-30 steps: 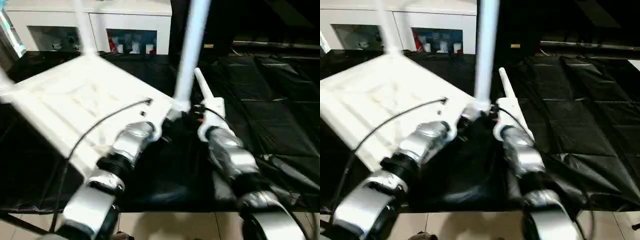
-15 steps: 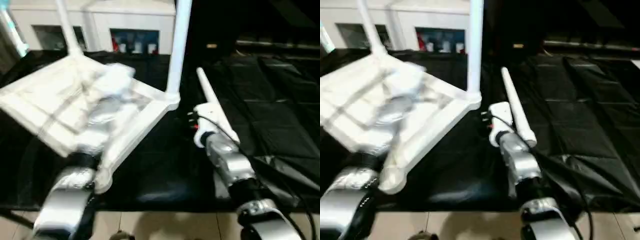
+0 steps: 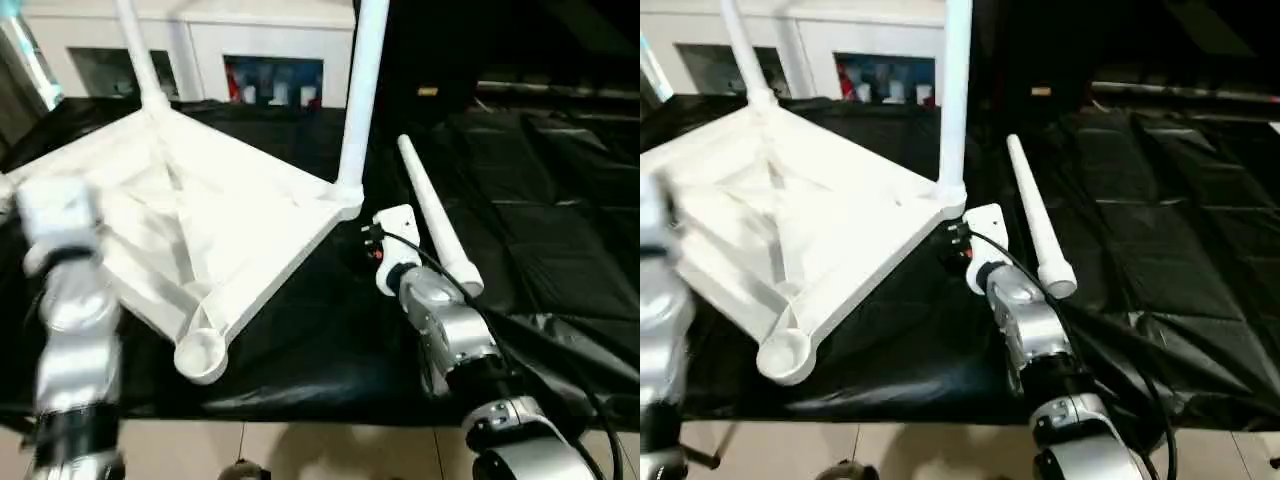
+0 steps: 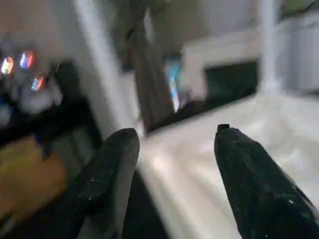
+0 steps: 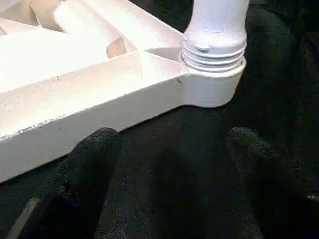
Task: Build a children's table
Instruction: Rotate leg to tighten, then rotate table base
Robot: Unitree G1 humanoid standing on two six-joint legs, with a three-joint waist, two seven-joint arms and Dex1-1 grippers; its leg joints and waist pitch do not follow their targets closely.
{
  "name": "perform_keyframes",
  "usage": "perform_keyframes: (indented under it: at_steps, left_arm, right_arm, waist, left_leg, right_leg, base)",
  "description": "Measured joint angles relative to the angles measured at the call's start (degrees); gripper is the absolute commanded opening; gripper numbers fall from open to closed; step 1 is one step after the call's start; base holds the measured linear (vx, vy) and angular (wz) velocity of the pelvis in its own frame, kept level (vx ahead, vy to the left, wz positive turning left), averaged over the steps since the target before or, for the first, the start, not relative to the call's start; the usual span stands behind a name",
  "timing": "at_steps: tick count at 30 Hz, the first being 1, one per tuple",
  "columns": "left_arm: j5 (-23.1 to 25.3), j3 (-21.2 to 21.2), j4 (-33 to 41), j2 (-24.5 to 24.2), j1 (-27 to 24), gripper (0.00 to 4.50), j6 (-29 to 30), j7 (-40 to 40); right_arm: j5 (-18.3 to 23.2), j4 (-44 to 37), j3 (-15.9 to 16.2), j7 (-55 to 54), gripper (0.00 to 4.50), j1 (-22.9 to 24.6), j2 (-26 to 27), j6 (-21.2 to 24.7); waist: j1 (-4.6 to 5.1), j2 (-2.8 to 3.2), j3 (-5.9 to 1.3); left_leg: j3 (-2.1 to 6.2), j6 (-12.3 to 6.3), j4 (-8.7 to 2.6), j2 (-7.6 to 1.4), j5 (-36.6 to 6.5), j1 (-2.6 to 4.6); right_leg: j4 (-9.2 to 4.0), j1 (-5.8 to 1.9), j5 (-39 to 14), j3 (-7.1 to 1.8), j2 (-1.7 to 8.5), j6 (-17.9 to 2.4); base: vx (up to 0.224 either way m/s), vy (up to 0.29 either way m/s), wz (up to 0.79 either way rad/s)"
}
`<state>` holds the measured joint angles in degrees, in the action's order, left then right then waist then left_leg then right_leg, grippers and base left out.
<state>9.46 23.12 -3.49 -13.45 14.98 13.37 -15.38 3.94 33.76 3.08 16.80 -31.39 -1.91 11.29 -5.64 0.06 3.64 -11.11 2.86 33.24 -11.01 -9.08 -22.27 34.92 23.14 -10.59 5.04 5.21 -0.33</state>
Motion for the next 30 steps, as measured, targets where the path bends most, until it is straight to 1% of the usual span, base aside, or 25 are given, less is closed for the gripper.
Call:
perform_keyframes:
  at_steps: [1,4,8,10,13,17,20,23,24,25,26,28,30]
  left_arm:
    - [-0.7,0.66,-0.33,0.34,-0.92,3.17,2.17,0.0]
    - [-1.94,2.16,-1.72,1.77,-1.85,3.17,5.61,-0.1]
    - [-3.86,4.0,-1.14,4.33,-2.16,3.17,8.17,-1.86]
    - [-4.56,5.02,0.32,5.18,-3.6,3.17,9.73,-2.55]
    - [-5.61,6.43,2.93,6.94,-4.66,3.17,12.44,-3.15]
    - [-6.93,6.29,5.07,9.42,-5.98,3.17,15.25,-3.16]
    - [-8.38,4.71,6.34,10.47,-7.51,3.17,17.13,-2.16]
    - [-9.77,2.09,6.86,10.05,-8.35,3.17,18.95,1.95]
    - [-10.26,0.97,7.37,9.15,-8.85,3.17,20.28,4.41]
    - [-11.45,-0.74,8.07,7.99,-9.62,3.17,22.2,7.84]
    - [-12.93,-3.12,8.96,7.15,-10.54,3.17,24.37,11.84]
    - [-14.27,-5.07,9.92,6.98,-10.66,3.17,25.78,15.36]
    - [-14.96,-8.68,9.84,4.57,-11.0,3.17,25.99,20.22]
  right_arm:
    - [0.02,-0.54,-0.03,0.32,3.82,0.24,-0.72,0.47]
    - [0.02,-1.7,-0.42,0.54,3.82,0.52,-1.83,1.04]
    - [0.03,-2.73,-0.35,0.9,3.82,1.21,-1.86,1.12]
    - [0.03,-3.57,-0.34,1.07,3.82,2.25,-2.13,1.33]
    - [0.01,-4.01,-0.36,1.15,3.82,2.43,-3.08,2.11]
    - [-0.11,-4.98,-0.23,1.36,3.82,2.49,-3.33,2.42]
    - [-0.27,-6.78,-0.16,1.28,3.82,2.64,-3.77,3.42]
    - [-0.84,-8.56,-0.19,0.99,3.82,2.64,-5.36,5.66]
    - [-1.23,-9.5,-0.19,0.97,3.82,2.67,-6.03,7.11]
    - [-1.4,-10.87,-0.19,1.01,3.82,2.72,-6.93,9.14]
    - [-1.47,-12.42,-0.3,1.04,3.82,2.71,-8.03,11.31]
    - [-1.47,-14.68,-0.34,1.17,3.82,2.65,-8.65,14.22]
    - [-1.38,-16.66,-0.41,1.05,3.82,2.41,-9.36,17.6]
  waist:
    - [0.02,0.01,0.01]
    - [0.03,0.02,0.01]
    - [0.24,0.07,0.04]
    - [0.37,0.1,0.06]
    - [0.48,0.14,0.08]
    - [0.46,0.16,0.1]
    - [0.36,0.2,0.12]
    - [-0.06,0.24,0.14]
    - [-0.22,0.28,0.13]
    - [-0.52,0.4,0.16]
    - [-1.05,0.61,0.2]
    - [-1.41,1.11,0.15]
    - [-1.69,1.33,0.17]
  left_leg:
    - [0.0,0.0,-0.01,0.0,0.0,0.0]
    - [0.02,0.0,-0.03,0.0,0.0,-0.03]
    - [0.04,0.01,-0.08,0.0,-0.01,-0.02]
    - [0.04,0.01,-0.13,0.01,-0.01,-0.03]
    - [0.04,0.01,-0.14,0.0,-0.01,-0.04]
    - [0.05,0.01,-0.14,0.0,-0.01,-0.03]
    - [0.05,0.01,-0.15,0.0,-0.01,-0.04]
    - [0.05,0.01,-0.17,0.01,-0.01,-0.05]
    - [0.05,0.01,-0.17,0.01,-0.01,-0.05]
    - [0.05,0.01,-0.17,0.02,-0.01,-0.05]
    - [0.05,0.01,-0.16,0.07,-0.01,-0.05]
    - [-0.01,0.01,-0.14,0.09,-0.01,0.0]
    - [0.0,0.01,-0.15,0.1,0.0,-0.01]
  right_leg:
    - [0.0,0.0,-0.01,0.0,0.0,0.02]
    - [-0.02,0.02,-0.02,0.0,-0.02,0.04]
    - [-0.05,0.01,-0.02,0.0,-0.02,0.04]
    - [-0.11,0.01,-0.03,0.01,-0.03,0.04]
    - [-0.12,0.02,-0.03,0.01,-0.04,0.04]
    - [-0.13,0.02,-0.1,0.01,-0.04,0.17]
    - [-0.18,0.01,-0.12,0.01,-0.04,0.2]
    - [-0.2,0.01,-0.11,0.01,-0.04,0.18]
    - [-0.2,0.0,-0.1,0.01,-0.04,0.17]
    - [-0.2,-0.01,-0.1,0.01,-0.04,0.17]
    - [-0.2,-0.03,-0.1,-0.02,-0.02,0.17]
    - [-0.2,-0.11,-0.13,-0.15,-0.02,0.21]
    - [-0.19,-0.11,-0.21,-0.18,-0.03,0.38]
  base:
    - [0.0,0.0,0.0]
    - [0.0,0.0,0.0]
    - [0.0,0.0,0.0]
    - [0.0,0.0,0.0]
    - [0.0,0.0,0.0]
    - [0.0,0.0,0.0]
    - [0.0,0.0,0.0]
    - [0.0,0.0,0.0]
    - [0.0,0.0,0.0]
    - [0.0,0.0,0.0]
    - [0.0,0.0,0.0]
    - [0.0,0.0,0.0]
    - [0.0,0.0,0.0]
